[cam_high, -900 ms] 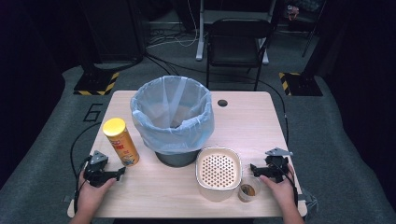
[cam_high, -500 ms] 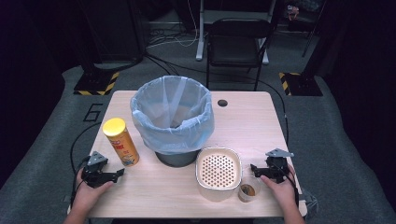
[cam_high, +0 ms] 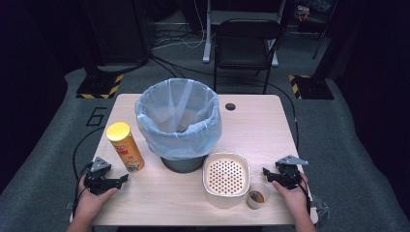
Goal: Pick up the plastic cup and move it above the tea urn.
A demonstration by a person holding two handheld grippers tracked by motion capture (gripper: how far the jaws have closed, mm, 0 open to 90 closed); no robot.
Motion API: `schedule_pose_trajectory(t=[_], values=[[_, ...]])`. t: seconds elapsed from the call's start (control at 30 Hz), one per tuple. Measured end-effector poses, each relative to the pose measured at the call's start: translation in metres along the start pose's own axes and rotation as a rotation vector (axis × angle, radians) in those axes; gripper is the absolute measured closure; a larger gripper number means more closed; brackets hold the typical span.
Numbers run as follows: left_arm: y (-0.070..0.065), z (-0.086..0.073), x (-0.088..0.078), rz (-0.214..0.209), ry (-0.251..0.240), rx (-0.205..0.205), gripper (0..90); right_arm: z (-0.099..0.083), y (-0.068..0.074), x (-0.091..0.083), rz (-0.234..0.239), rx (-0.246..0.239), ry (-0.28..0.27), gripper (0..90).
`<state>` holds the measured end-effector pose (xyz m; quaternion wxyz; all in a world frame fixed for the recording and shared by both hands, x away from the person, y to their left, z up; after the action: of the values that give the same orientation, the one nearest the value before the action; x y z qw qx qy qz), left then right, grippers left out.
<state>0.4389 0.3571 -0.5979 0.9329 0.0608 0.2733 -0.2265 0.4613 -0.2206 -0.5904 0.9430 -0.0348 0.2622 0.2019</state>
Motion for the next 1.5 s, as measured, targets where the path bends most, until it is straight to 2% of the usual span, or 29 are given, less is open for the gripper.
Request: schedule_pose_trajectory(t=[0.07, 0.13, 0.2, 0.27, 0.33, 0.37, 0.4, 0.53, 0.6, 0.63, 0.67, 0.7, 0.73, 0.83, 1.03, 1.27, 1.3, 1.37, 1.5], values=[[0.0, 0.001, 0.002, 0.012, -0.02, -0.005, 12.4, 0.001, 0.002, -0.005, 0.026, 0.059, 0.022, 42.2], [0.0, 0.001, 0.002, 0.013, -0.02, -0.005, 12.4, 0.008, 0.004, -0.014, 0.037, 0.07, 0.021, 42.8], [0.0, 0.001, 0.002, 0.012, -0.021, -0.005, 12.4, 0.019, 0.008, -0.026, 0.059, 0.074, -0.013, 42.5], [0.0, 0.001, 0.001, 0.01, -0.012, -0.002, 12.4, 0.029, 0.013, -0.038, 0.075, 0.068, -0.051, 40.5], [0.0, 0.001, 0.001, 0.013, -0.018, -0.004, 12.5, 0.035, 0.019, -0.05, 0.091, 0.05, -0.061, 37.9], [0.0, 0.0, 0.0, 0.007, -0.005, -0.002, 12.5, 0.04, 0.025, -0.06, 0.111, 0.029, -0.078, 34.8], [0.0, 0.0, 0.0, 0.005, -0.002, -0.002, 12.5, 0.042, 0.028, -0.065, 0.122, 0.027, -0.084, 32.8], [0.0, 0.0, 0.0, 0.009, -0.002, -0.005, 12.5, 0.046, 0.037, -0.077, 0.151, 0.029, -0.098, 26.5], [0.0, 0.0, 0.0, 0.011, -0.002, -0.005, 12.5, 0.048, 0.045, -0.084, 0.18, 0.032, -0.098, 25.1], [0.0, 0.0, 0.0, 0.011, -0.003, -0.005, 12.5, 0.051, 0.053, -0.091, 0.203, 0.007, -0.11, 23.5], [0.0, 0.0, 0.0, 0.011, -0.003, -0.005, 12.5, 0.051, 0.053, -0.091, 0.203, 0.007, -0.11, 23.5], [0.0, 0.0, 0.0, 0.011, -0.002, -0.005, 12.5, 0.052, 0.061, -0.096, 0.216, -0.012, -0.114, 22.2], [0.0, 0.0, 0.0, 0.011, -0.003, -0.006, 12.5, 0.052, 0.061, -0.096, 0.216, -0.012, -0.114, 22.2], [0.0, 0.0, 0.0, 0.011, -0.003, -0.006, 12.5, 0.051, 0.075, -0.101, 0.248, -0.032, -0.118, 20.4], [0.0, 0.0, 0.0, 0.011, -0.003, -0.006, 12.5, 0.051, 0.091, -0.105, 0.282, -0.066, -0.119, 15.4], [0.0, 0.0, 0.0, 0.013, -0.002, -0.006, 12.5, 0.044, 0.104, -0.106, 0.295, -0.066, -0.1, 14.3], [0.0, 0.0, 0.0, 0.012, -0.002, -0.006, 12.5, 0.041, 0.107, -0.104, 0.298, -0.081, -0.099, 14.2], [0.0, 0.0, 0.0, 0.013, -0.003, -0.006, 12.5, 0.04, 0.109, -0.103, 0.295, -0.076, -0.097, 14.2], [0.0, 0.0, 0.0, 0.013, -0.003, -0.006, 12.5, 0.034, 0.117, -0.1, 0.298, -0.098, -0.081, 14.1]])
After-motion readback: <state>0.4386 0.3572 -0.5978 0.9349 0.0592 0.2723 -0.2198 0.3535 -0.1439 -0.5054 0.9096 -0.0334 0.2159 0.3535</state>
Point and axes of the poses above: each handheld gripper's, and its own axes: x roughly forward along the jaws, z roughly out of its top, y roughly to its left, the point moved 10 cm from there along x, roughly forward along the jaws, and after that the axes turned 10 degrees about -y, right-handed, at the moved point
